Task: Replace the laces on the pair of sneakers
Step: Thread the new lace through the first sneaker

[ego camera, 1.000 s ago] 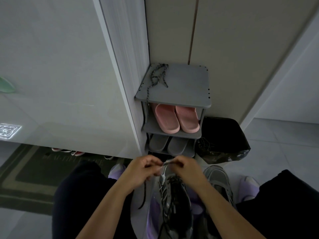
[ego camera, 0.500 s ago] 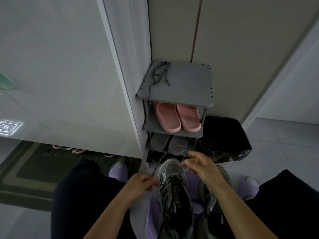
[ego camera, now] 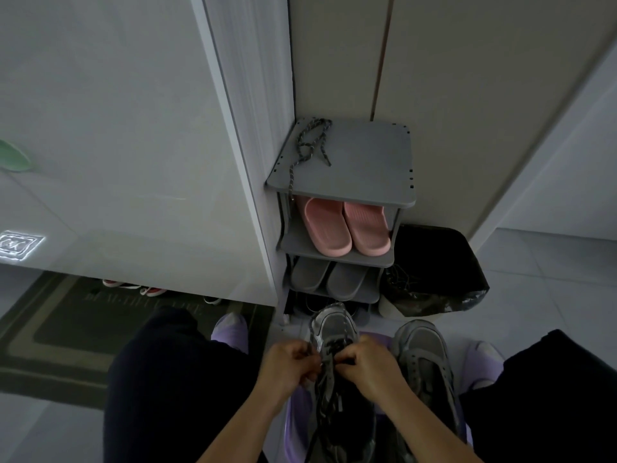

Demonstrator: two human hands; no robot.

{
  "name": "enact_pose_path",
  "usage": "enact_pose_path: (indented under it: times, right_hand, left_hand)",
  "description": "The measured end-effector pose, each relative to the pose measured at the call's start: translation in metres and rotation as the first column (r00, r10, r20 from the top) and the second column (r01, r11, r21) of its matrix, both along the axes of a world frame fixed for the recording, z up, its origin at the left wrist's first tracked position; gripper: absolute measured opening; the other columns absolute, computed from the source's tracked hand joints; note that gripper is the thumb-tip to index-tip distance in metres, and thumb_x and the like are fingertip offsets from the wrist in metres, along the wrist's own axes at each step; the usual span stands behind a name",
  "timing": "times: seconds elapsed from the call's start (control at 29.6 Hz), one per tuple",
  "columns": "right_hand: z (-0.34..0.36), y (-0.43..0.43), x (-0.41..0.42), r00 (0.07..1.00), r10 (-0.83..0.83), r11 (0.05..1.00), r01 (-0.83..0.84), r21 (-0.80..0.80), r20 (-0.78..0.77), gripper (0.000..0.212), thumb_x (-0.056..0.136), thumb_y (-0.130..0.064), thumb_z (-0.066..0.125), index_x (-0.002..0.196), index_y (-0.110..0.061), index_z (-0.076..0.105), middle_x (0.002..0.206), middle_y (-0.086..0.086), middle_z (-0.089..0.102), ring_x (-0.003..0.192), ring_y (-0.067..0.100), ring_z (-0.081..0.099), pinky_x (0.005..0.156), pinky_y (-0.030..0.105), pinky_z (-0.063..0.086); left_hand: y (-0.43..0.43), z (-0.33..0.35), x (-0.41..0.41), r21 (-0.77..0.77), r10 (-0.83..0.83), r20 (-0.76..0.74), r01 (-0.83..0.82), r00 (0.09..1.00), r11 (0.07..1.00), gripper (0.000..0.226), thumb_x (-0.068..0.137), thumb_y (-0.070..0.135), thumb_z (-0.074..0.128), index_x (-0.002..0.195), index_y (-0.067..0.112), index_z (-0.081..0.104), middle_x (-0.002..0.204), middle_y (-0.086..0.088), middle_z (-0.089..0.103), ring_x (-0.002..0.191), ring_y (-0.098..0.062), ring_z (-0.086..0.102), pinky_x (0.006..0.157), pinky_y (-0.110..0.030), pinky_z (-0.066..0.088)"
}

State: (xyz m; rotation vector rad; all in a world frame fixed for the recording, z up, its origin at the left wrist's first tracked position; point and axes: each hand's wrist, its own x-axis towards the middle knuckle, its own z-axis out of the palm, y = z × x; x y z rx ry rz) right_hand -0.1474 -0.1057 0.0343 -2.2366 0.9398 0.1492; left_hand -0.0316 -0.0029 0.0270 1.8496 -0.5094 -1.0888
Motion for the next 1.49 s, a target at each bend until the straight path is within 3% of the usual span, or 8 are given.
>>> enact_pose_path:
  times: [0.41, 0.64, 0.88, 1.05, 1.15, 1.28, 1.35, 1.49]
  right_hand:
    - [-0.007, 0.0, 0.003, 1.0, 0.011, 1.0, -0.011, 0.011, 0.003, 0.023, 0.084, -0.028, 0.061, 0.104, -0.028, 0.07, 0.117, 0.002, 0.056, 0.103, 0.017, 0.059, 0.081, 0.024, 0.044]
    - [-0.008, 0.006, 0.0, 0.99, -0.071, 0.991, 0.056, 0.12, 0.124, 0.012, 0.085, -0.02, 0.06, 0.077, -0.028, 0.058, 0.089, -0.005, 0.048, 0.08, 0.009, 0.054, 0.064, 0.012, 0.037]
    - [0.01, -0.006, -0.01, 0.897, -0.388, 0.875, 0.286, 0.389, 0.213, 0.018, 0.085, -0.009, 0.061, 0.069, -0.016, 0.056, 0.063, -0.004, 0.053, 0.058, -0.001, 0.05, 0.053, 0.01, 0.038]
    - [0.046, -0.075, -0.056, 0.648, -0.694, 0.717, 0.663, 0.216, 0.314, 0.007, 0.087, -0.009, 0.056, 0.084, -0.003, 0.06, 0.076, 0.012, 0.057, 0.068, 0.023, 0.049, 0.063, 0.028, 0.036]
    - [0.045, -0.111, -0.09, 0.641, -0.733, 0.663, 0.748, 0.029, 0.228, 0.022, 0.087, -0.01, 0.054, 0.076, 0.009, 0.055, 0.073, 0.019, 0.054, 0.073, 0.03, 0.051, 0.067, 0.035, 0.033]
    - [0.025, -0.094, -0.086, 0.824, -0.506, 0.856, 0.442, -0.269, -0.256, 0.03, 0.087, -0.036, 0.055, 0.091, -0.006, 0.055, 0.1, 0.017, 0.06, 0.096, 0.033, 0.057, 0.075, 0.035, 0.043]
    - [0.018, -0.069, -0.07, 0.91, -0.375, 0.866, 0.274, -0.419, -0.179, 0.039, 0.087, -0.039, 0.055, 0.115, -0.012, 0.052, 0.119, 0.011, 0.052, 0.11, 0.028, 0.05, 0.088, 0.035, 0.044]
    - [0.017, -0.02, -0.023, 0.996, 0.087, 0.977, -0.086, -0.195, -0.001, 0.037, 0.09, -0.022, 0.051, 0.127, -0.024, 0.05, 0.129, -0.004, 0.048, 0.118, 0.015, 0.049, 0.094, 0.026, 0.041]
  left_hand:
    - [-0.017, 0.004, 0.006, 0.111, -0.259, 0.15, 0.245, 0.954, 0.963, 0.025, 0.083, 0.003, 0.061, 0.062, 0.017, 0.057, 0.054, -0.001, 0.055, 0.037, 0.003, 0.049, 0.044, -0.011, 0.042]
    - [-0.008, -0.003, -0.022, -0.056, 0.06, -0.055, -0.063, 0.997, 0.996, 0.017, 0.076, 0.017, 0.069, 0.091, 0.016, 0.061, 0.09, -0.006, 0.066, 0.084, -0.012, 0.063, 0.076, -0.021, 0.049]
    - [-0.013, -0.006, -0.041, -0.021, 0.28, -0.117, -0.284, 0.953, 0.959, 0.022, 0.079, -0.006, 0.055, 0.092, 0.012, 0.055, 0.081, -0.005, 0.061, 0.068, -0.012, 0.058, 0.051, -0.013, 0.044]
    - [-0.013, -0.004, -0.04, 0.012, 0.395, -0.181, -0.399, 0.901, 0.917, 0.015, 0.079, -0.004, 0.055, 0.081, 0.011, 0.057, 0.075, -0.008, 0.062, 0.066, -0.017, 0.059, 0.055, -0.022, 0.045]
    - [-0.012, -0.002, -0.041, 0.025, 0.408, -0.224, -0.413, 0.885, 0.91, 0.014, 0.08, -0.004, 0.056, 0.078, 0.011, 0.057, 0.074, -0.008, 0.06, 0.064, -0.016, 0.057, 0.049, -0.017, 0.044]
    - [-0.009, 0.0, -0.041, -0.002, 0.36, -0.248, -0.372, 0.899, 0.928, 0.017, 0.081, -0.005, 0.055, 0.083, 0.012, 0.055, 0.08, -0.008, 0.06, 0.07, -0.016, 0.057, 0.055, -0.02, 0.043]
    - [-0.008, 0.0, -0.041, -0.002, 0.332, -0.232, -0.342, 0.914, 0.94, 0.019, 0.08, -0.004, 0.056, 0.085, 0.014, 0.054, 0.082, -0.007, 0.06, 0.072, -0.016, 0.057, 0.059, -0.022, 0.042]
    - [-0.009, -0.003, -0.039, 0.004, 0.281, -0.169, -0.285, 0.945, 0.959, 0.024, 0.078, -0.007, 0.056, 0.084, 0.016, 0.052, 0.081, -0.007, 0.061, 0.073, -0.016, 0.058, 0.064, -0.023, 0.045]
